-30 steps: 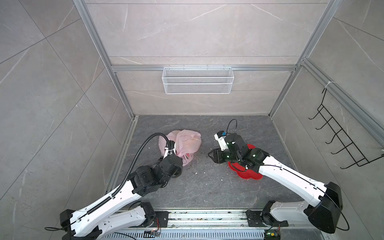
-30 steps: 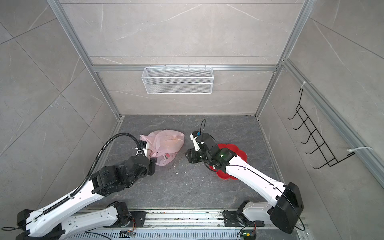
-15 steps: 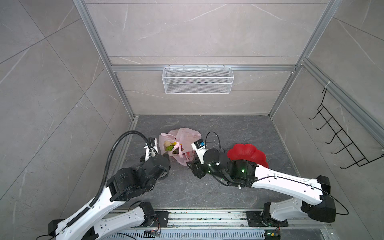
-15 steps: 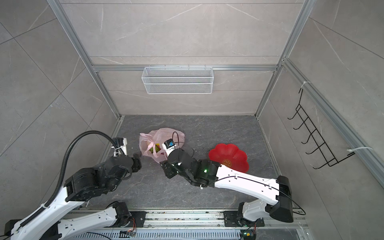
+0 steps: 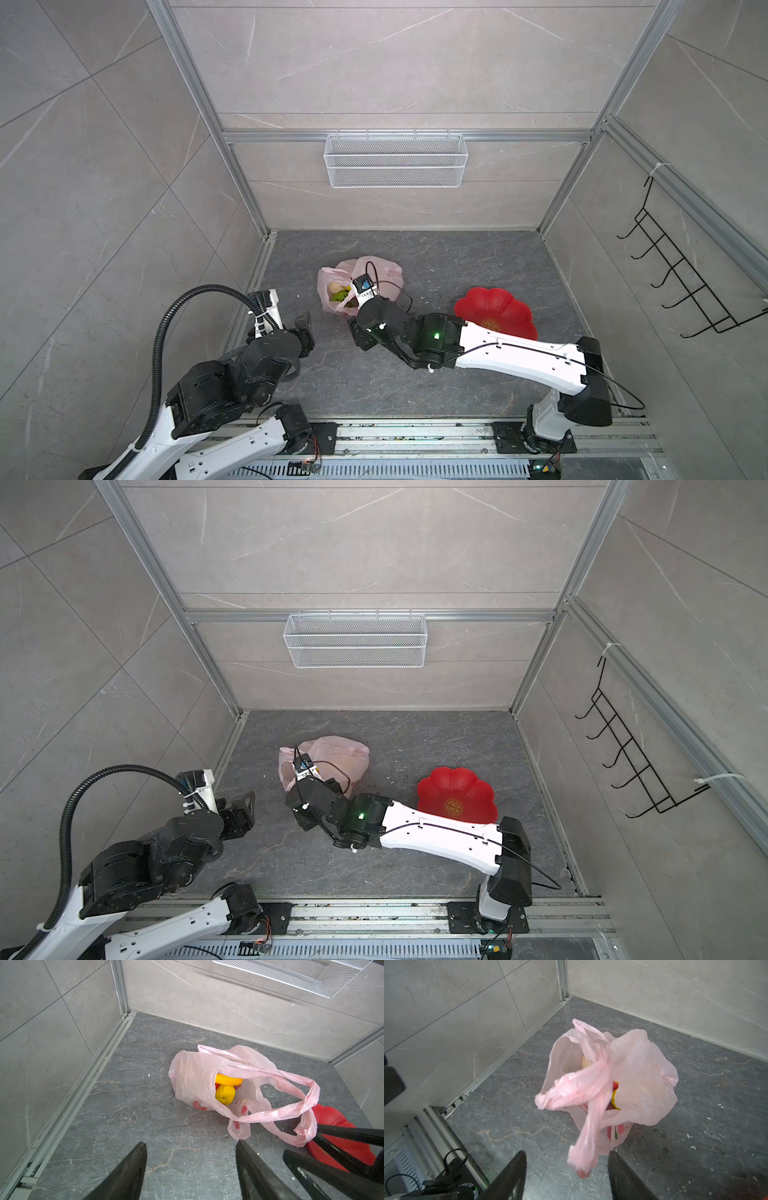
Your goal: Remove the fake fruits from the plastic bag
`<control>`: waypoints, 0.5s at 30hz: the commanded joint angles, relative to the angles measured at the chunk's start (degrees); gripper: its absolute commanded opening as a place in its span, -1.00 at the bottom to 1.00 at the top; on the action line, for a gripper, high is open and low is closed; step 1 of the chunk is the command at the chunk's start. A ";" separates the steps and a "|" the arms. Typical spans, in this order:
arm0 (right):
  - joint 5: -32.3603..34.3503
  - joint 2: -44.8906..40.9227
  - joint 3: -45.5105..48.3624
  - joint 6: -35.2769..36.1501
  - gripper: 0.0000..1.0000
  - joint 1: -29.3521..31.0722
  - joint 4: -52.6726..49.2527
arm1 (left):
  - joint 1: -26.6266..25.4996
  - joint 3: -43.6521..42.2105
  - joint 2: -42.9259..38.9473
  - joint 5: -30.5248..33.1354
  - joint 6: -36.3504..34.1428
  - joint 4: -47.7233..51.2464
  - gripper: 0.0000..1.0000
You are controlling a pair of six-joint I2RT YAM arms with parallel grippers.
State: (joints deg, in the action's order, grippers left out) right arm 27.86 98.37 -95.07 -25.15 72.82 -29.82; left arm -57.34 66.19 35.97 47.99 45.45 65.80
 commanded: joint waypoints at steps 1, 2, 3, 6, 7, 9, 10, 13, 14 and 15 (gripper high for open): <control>2.98 2.55 -2.64 -2.93 0.22 -1.72 -3.99 | -0.05 -1.43 0.14 -1.39 -3.46 -4.01 0.43; 3.38 2.92 -2.92 -3.68 0.15 -2.27 -4.34 | -0.05 -2.16 -0.10 -2.17 -4.52 -5.42 0.44; 3.56 3.02 -2.66 -4.23 0.08 -2.71 -4.32 | -0.05 -2.73 -0.19 -2.72 -5.10 -6.62 0.47; 3.69 2.35 -0.92 -4.56 -0.24 -3.66 -2.49 | -0.04 -4.64 -0.37 -5.43 -9.14 -12.01 0.58; 3.60 1.89 -0.09 -4.62 -0.33 -4.03 -1.82 | -0.05 -5.29 -0.27 -6.38 -10.74 -13.90 0.62; 3.43 0.64 1.70 -4.59 -0.45 -4.78 -0.50 | -0.05 -6.07 0.80 -7.99 -14.14 -17.14 0.68; 3.39 -0.08 2.86 -4.56 -0.50 -5.11 0.45 | -0.05 -6.44 1.53 -8.63 -15.62 -18.70 0.72; 2.41 -2.45 5.98 -4.44 -0.57 -6.16 2.83 | -0.03 -6.73 4.43 -9.32 -19.01 -22.08 0.80; 2.02 -3.12 6.83 -4.29 -0.58 -6.49 3.50 | -0.05 -6.53 5.55 -9.60 -19.92 -23.04 0.81; 1.65 -3.71 7.69 -4.22 -0.58 -6.78 4.03 | -0.05 -6.19 6.70 -9.79 -20.65 -24.01 0.82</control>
State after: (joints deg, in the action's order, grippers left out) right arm 29.91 98.17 -89.17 -28.95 66.83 -28.69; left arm -57.34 59.42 39.92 39.88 30.65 48.71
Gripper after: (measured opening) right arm 0.211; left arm 0.906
